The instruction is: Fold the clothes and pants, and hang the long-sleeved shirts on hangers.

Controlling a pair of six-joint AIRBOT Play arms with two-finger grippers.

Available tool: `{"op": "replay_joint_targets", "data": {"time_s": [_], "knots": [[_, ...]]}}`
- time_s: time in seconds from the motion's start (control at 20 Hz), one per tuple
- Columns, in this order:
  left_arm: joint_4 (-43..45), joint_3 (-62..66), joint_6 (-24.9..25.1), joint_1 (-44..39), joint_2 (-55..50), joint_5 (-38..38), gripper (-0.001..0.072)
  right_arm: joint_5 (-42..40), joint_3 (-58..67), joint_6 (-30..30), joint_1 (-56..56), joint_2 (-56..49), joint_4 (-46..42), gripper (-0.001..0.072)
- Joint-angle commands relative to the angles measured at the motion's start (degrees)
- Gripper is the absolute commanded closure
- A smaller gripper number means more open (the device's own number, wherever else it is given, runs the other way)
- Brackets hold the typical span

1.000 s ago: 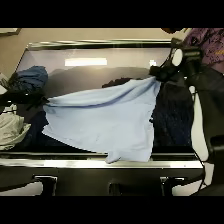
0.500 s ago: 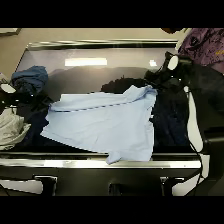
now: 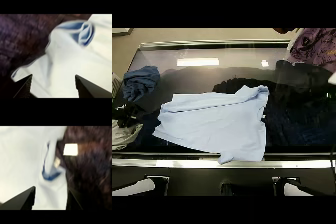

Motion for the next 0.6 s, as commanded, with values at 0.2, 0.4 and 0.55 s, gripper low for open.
{"op": "replay_joint_targets", "data": {"time_s": [0.2, 0.4, 0.55], "knots": [[-0.79, -8.37, 0.39, -0.96, 4.52, -0.76, 0.0107, -7.56, -43.63, -9.64, -2.82, 20.11, 5.33, 0.0225], [-0.79, -8.37, 0.37, -2.56, 4.50, -0.74, 0.0107, -9.20, -50.03, -12.68, -2.82, 21.38, 8.83, 0.0227], [-0.79, -8.37, 0.37, -3.10, 4.46, -0.74, 0.0107, -10.69, -50.05, -12.00, -2.82, 21.20, 8.76, 0.0233]]}}
